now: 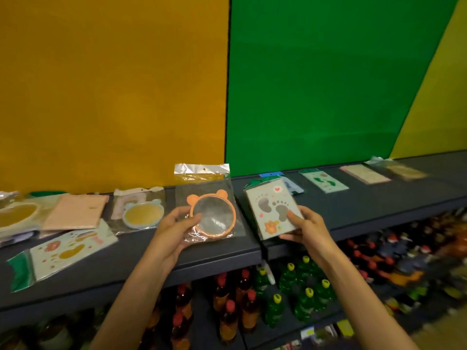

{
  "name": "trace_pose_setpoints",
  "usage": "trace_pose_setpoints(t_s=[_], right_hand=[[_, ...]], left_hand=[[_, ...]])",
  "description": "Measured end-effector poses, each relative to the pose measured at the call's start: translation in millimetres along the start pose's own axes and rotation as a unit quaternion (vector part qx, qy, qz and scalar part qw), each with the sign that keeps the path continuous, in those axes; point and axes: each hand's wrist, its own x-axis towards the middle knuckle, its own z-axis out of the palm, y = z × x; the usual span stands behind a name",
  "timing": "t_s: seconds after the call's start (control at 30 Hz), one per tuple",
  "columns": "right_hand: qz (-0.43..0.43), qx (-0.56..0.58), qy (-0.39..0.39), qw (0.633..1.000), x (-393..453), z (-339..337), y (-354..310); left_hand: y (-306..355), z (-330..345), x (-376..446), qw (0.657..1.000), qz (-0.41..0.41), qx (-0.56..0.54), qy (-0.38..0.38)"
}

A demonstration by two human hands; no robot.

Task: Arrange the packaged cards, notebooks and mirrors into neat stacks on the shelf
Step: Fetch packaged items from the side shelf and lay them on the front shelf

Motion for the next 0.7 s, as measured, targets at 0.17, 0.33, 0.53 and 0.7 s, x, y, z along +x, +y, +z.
trace_pose_setpoints(t_s=[0.17,0.33,0.53,0.7], right_hand=[[-0.009,-0.004,0.027,1.0,2.5,-115.1,-7.4],[-0.02,-0.006,0.048,0.999,4.9,-217.5,-16.4],[-0.025,0.008,0.075,0.997,13.8,-308.2,-14.3],[-0.036,0.017,0.089,0.995,36.2,-363.8,-10.2]], left_hand=[[-22.4,107.1,-7.3,1.0,0.005,0.002,0.003],[-41.5,204.1,-8.9,1.0,0.003,-0.005,0.009],[-60.0,300.0,-3.9,0.999,-0.016,-0.018,0.025],[-68.5,365.4,16.4,1.0,-0.021,-0.01,0.016]])
